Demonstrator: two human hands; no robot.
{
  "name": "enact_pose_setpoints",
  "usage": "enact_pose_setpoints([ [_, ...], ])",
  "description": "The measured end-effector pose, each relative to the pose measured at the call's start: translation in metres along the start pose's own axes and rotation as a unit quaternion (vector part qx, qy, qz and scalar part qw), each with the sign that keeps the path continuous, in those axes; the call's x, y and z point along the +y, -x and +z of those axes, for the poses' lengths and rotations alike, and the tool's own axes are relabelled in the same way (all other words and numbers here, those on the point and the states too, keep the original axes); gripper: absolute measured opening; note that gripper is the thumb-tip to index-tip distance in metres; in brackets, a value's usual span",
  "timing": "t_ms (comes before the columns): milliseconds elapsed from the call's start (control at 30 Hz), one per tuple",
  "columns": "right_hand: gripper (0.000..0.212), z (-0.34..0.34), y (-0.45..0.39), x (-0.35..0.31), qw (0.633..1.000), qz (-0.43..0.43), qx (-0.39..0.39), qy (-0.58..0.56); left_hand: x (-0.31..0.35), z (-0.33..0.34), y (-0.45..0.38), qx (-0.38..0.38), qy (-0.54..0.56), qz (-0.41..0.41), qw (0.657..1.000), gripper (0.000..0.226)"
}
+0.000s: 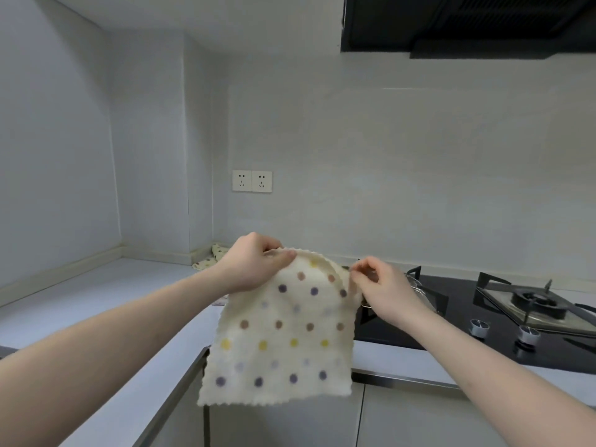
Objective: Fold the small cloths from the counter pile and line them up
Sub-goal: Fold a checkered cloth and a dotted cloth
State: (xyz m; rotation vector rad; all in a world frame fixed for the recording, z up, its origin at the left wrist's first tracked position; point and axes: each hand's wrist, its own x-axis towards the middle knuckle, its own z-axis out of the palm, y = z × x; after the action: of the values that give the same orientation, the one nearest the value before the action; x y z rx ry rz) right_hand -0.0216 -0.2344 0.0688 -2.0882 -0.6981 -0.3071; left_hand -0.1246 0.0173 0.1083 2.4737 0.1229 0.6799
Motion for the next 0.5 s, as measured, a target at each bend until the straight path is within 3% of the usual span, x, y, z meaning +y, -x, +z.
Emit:
enact_pose_setpoints([
  [33,0.009,0.004,-0.001,-0.004,0.999,0.006,-0.026,-0.024,0.007,0.000,-0.005,-0.005,-0.002,0.012,1.000,0.051],
  [167,0.035,0.029,0.002,-0.015,0.995,0.000,-0.091,-0.036,0.030,0.005,-0.017,-0.045,-0.012,0.052,0.998,0.053],
  [267,0.019,0.038,-0.002,-0.015,0.998,-0.016,-0.067,0.001,0.034,0.011,-0.023,-0.077,-0.023,0.069,0.994,0.051],
  [433,0.022,0.034,-0.027,-0.002,0.996,-0.009,-0.022,0.081,0.018,0.009,-0.029,-0.088,-0.077,0.068,0.991,0.024],
  [500,0.021,0.029,-0.035,0.001,0.992,0.009,-0.027,0.121,0.006,0.008,-0.030,-0.105,-0.089,0.049,0.989,0.029],
])
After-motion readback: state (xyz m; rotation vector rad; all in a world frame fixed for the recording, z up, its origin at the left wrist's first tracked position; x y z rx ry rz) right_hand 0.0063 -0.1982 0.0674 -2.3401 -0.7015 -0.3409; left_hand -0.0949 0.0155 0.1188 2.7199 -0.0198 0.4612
